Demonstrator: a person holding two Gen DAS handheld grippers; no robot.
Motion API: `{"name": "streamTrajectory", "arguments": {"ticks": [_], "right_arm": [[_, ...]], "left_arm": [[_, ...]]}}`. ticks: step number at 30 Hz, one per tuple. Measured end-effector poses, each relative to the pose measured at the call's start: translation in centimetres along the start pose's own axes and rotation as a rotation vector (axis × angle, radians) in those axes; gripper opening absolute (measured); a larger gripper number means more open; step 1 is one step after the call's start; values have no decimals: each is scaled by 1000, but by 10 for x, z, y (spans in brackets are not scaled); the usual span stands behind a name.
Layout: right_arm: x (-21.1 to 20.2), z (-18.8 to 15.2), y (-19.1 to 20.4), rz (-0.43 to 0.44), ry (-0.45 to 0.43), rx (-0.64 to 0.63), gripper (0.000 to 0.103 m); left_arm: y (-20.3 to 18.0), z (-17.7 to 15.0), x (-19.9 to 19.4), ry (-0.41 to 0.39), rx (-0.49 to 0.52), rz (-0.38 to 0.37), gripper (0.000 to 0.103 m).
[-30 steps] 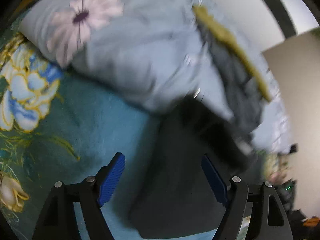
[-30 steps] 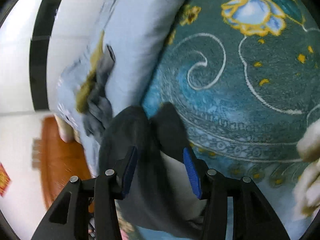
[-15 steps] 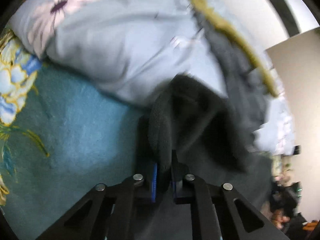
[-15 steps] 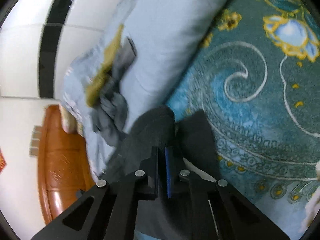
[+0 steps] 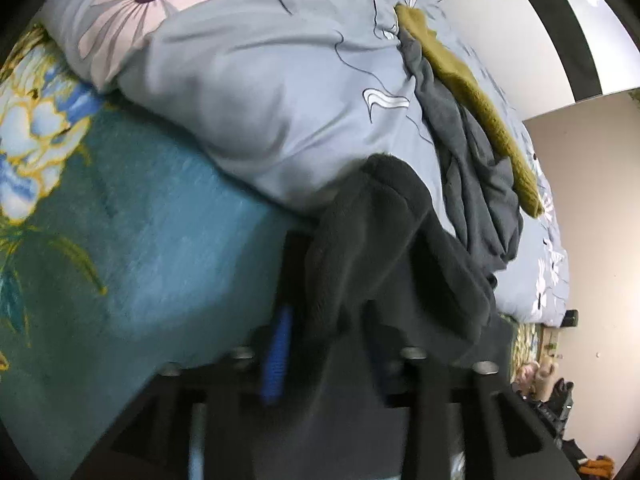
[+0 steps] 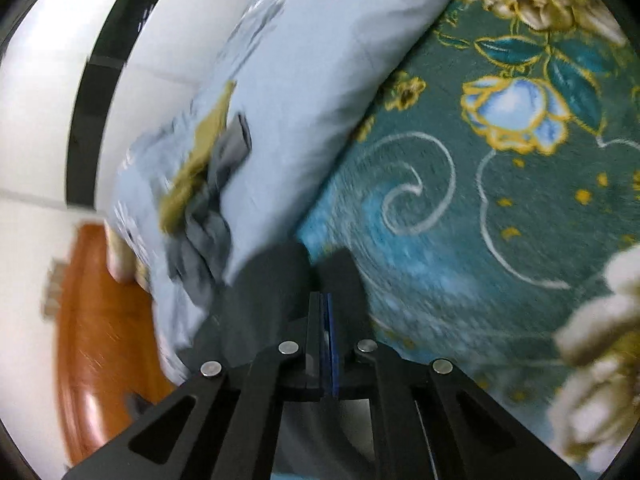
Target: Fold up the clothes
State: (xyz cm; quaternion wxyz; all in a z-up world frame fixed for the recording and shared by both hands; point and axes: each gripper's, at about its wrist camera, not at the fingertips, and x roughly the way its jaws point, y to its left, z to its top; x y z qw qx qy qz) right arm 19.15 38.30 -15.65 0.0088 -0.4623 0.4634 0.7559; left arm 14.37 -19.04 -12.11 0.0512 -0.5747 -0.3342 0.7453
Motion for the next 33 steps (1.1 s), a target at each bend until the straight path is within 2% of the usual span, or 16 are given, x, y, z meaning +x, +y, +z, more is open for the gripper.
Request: {"name": "streamTrajectory", "arguments": {"ticks": [1,3,7,10,12,15,16,19,22,26,33], "right_arm": [[-1,-7,-1,-12,16,-7,47],[-6,-21,-6,-5,20,1,79],[-19,-49,-21,45,30,78,80],[-18,-69,-28,61,78,136,81],[-12,-78,-27,23,129,135,82],[-7,-83,-23,16,129,128,85],[-5,-86,-22,36,131,129,88],[2,-89,-20,22,148,100,92],[5,-83,-19,16,139,70,92],[15,-68,-16,30,121,11,92],[47,-49,-9,107,194,-85,92]], "left_arm": [[3,-3,-4,1,2,-13,62],[11,-11,-10,-1,-3,-43,71],[27,-38,-12,6,-23,-98,73],[41,-59,-4,24,-44,-96,74],[46,-66,-1,12,-65,-123,75],[51,-77,2,-18,-87,-167,82],[53,-80,2,-13,-82,-163,87],[57,-86,5,36,-53,-153,89],[54,-83,5,53,15,-151,91],[35,-63,20,99,120,-190,92],[8,-26,68,159,131,-243,91]]}}
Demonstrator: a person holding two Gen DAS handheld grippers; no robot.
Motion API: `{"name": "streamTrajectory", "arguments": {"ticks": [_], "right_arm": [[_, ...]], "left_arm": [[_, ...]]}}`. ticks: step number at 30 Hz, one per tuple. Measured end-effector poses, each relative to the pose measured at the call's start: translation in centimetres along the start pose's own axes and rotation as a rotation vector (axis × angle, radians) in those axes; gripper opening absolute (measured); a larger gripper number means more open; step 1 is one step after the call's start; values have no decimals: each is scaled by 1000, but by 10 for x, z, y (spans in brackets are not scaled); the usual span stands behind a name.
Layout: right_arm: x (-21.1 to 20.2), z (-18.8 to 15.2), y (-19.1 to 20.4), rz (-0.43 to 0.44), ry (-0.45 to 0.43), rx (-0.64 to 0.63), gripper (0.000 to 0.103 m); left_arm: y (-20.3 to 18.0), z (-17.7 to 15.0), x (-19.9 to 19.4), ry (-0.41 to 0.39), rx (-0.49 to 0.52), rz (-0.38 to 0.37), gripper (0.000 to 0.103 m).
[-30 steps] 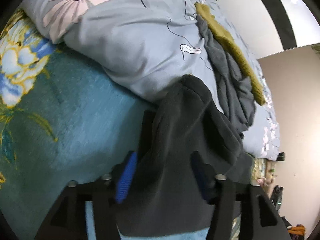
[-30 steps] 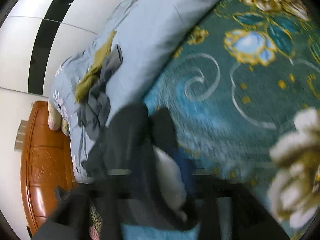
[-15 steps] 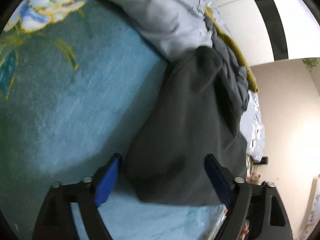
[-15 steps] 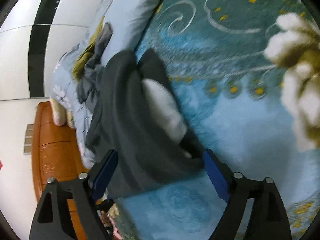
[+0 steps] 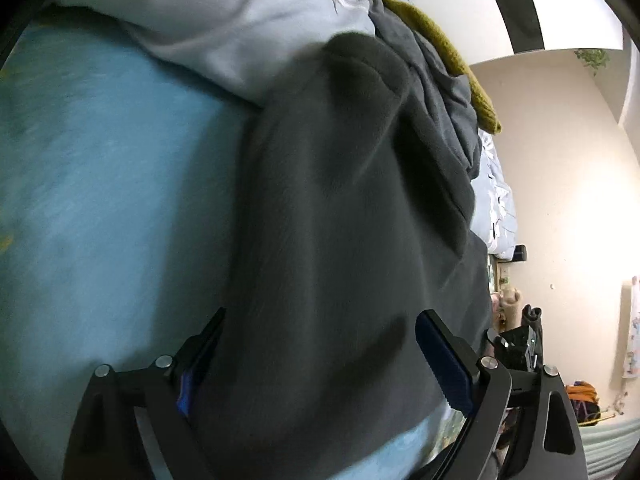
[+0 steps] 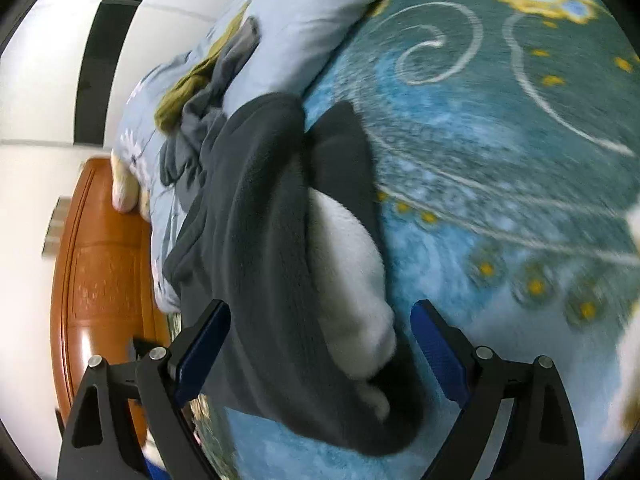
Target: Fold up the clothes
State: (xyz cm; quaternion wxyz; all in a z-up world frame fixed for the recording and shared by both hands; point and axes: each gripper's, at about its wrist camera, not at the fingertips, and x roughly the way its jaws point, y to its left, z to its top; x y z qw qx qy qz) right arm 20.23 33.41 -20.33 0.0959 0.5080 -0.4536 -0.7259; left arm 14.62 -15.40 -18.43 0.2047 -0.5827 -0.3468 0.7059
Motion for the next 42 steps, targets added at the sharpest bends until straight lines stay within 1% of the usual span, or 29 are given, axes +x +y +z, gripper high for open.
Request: {"name": "streamTrajectory", "arguments": {"ticks": [3,6,10,14,18,20,21,22,23,24,25,26,27,28,30,31,33,35,38,42], "right_arm": [[11,11,5,30,19,-21,92],[20,19,14,53,11,-46,92],[31,23,18,63,3,-57,94],[34,29,14,63,21,-27,92],[33,31,9,46,25,44,86],[31,28,8,33,15,59,80],[30,26,7,24,12,63,74],[29,24,7,14,9,66,66],[27,22,7,1,5,71,63],[26,21,9,-10,4,73,58],[24,20,12,-22,3,73,53],[23,19,16,-33,2,74,51],[21,17,19,-44,1,75,47],[19,16,22,-55,0,76,44],[15,14,34,-85,-6,55,40],[11,13,41,-90,-12,40,38],[3,9,55,-91,-21,7,37],[-6,4,68,-89,-29,-22,36],[-23,-7,82,-77,-51,-57,35],[-54,-29,80,-43,-74,-71,35]], "left_arm": [[-5,8,3,14,24,-13,91],[-12,13,9,68,66,36,91],[-23,18,16,84,87,83,91],[-27,22,20,92,76,111,91],[-20,26,19,87,17,84,91],[-18,25,17,72,-3,70,91],[-17,24,17,64,-6,71,91],[-17,23,16,55,-8,73,89],[-19,21,16,47,-4,91,85],[-23,19,15,43,5,116,78],[-26,17,14,40,12,133,68],[-29,16,13,37,18,147,63],[-33,14,13,32,22,158,52],[-40,12,11,24,35,178,48],[-55,8,6,4,76,232,33],[-62,6,4,-1,90,250,29],[-76,2,-5,-13,113,260,26],[-89,-5,-17,-23,135,235,25],[-114,-24,-32,-6,197,213,25],[-155,-49,-42,11,282,192,24]]}}
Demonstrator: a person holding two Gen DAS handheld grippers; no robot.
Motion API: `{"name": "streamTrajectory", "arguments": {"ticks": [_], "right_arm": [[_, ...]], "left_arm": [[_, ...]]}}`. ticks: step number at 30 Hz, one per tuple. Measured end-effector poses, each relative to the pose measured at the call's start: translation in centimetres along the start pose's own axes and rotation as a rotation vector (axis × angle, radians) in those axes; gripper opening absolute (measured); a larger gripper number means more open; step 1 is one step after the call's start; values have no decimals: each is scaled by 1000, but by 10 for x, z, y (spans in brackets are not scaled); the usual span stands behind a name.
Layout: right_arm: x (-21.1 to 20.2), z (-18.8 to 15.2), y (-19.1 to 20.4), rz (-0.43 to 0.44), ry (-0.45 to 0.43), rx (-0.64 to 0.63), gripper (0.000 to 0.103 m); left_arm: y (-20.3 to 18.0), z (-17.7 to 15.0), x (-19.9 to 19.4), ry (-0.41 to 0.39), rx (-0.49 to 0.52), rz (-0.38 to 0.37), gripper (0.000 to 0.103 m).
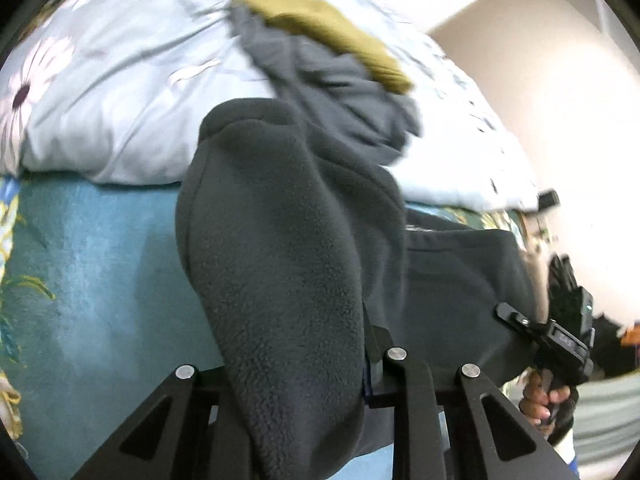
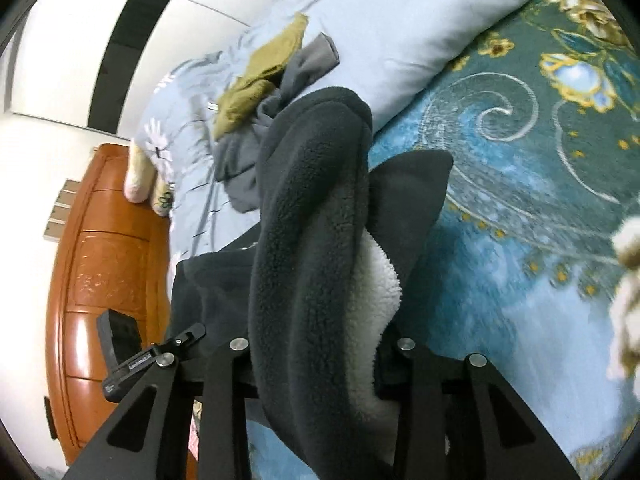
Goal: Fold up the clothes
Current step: 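Lift the folded jacket with both grippers and carry it toward the clothes stack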
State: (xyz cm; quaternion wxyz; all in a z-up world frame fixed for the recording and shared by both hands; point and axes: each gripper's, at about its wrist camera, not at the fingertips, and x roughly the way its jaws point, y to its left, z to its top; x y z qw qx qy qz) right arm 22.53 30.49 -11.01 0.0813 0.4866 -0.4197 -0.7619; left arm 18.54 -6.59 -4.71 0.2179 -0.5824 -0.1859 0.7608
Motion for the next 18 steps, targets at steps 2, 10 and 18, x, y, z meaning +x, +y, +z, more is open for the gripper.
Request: {"name": "streamTrajectory", "arguments": {"ticks": [2,10,18], "right_arm": [[-19,-8,-7,12,1,2,35],[-104,-19,-27,-3,-71,-39,35],[-218,-11,-60,-15,-236,2,35]], "left_arm": [[-19,1,-2,26,6,-20,24],[-100,-11,28,139,71,-66,24],[-264,18,54,163,306,-179,24]]}}
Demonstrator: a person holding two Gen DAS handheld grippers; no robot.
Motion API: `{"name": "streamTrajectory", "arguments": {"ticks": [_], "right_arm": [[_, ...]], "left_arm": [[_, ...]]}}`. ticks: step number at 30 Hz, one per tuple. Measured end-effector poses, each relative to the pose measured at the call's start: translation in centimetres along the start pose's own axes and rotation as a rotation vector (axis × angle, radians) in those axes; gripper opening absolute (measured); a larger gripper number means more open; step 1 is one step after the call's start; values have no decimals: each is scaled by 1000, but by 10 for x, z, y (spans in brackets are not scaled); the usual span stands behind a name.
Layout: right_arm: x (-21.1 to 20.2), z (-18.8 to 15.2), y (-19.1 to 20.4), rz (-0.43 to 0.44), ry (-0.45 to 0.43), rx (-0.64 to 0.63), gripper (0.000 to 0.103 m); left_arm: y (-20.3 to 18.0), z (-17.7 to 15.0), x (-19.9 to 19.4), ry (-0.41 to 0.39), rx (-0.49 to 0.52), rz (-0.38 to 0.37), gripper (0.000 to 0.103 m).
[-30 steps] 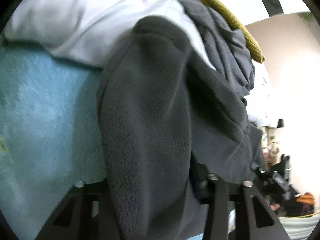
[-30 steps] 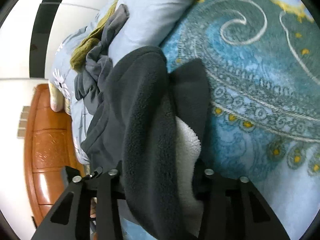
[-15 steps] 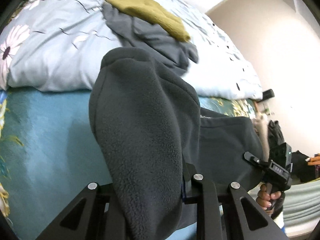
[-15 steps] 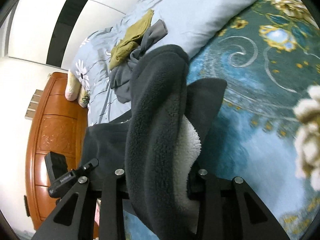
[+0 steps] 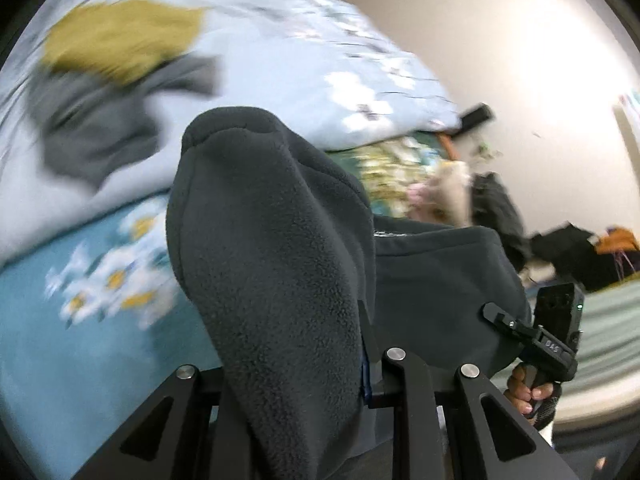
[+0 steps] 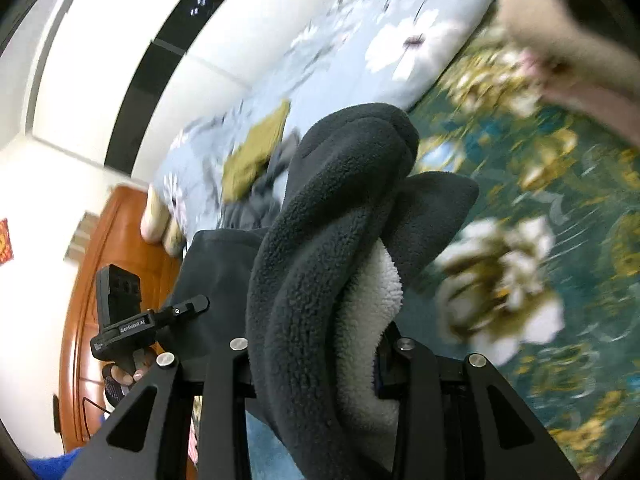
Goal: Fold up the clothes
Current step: 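Lift the folded jacket with both grippers and carry it toward the clothes stack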
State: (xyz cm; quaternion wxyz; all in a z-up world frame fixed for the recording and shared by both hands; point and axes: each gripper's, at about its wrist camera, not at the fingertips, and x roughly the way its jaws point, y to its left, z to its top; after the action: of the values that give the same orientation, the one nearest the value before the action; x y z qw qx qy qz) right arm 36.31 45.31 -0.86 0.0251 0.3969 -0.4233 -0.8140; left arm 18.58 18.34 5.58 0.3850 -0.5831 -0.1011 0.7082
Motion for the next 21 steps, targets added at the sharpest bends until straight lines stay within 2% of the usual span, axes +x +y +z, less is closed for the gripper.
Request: {"name": "streamTrajectory", "arguments": {"ticks": [5,9,13,17,21], "right_arm": [[-93,46,-8,-11,-159,6,35],[-175,85,-3,-25,-299,-33,35],[-258,123,-5,-83,-436,-67,35],[-317,148,-39,-118,-549,-14,35],[-331,151,-105,-135,-606,106,36]], "left_arm": [[-99,71,21,-13,156,-83,24],[-196,132,31,-34,278,-179,24],[-290,184,57,-28,420,-248,24],[-363,222,118,-3,555,-275,24],[-370,227,212,84,595,-237,24]]}}
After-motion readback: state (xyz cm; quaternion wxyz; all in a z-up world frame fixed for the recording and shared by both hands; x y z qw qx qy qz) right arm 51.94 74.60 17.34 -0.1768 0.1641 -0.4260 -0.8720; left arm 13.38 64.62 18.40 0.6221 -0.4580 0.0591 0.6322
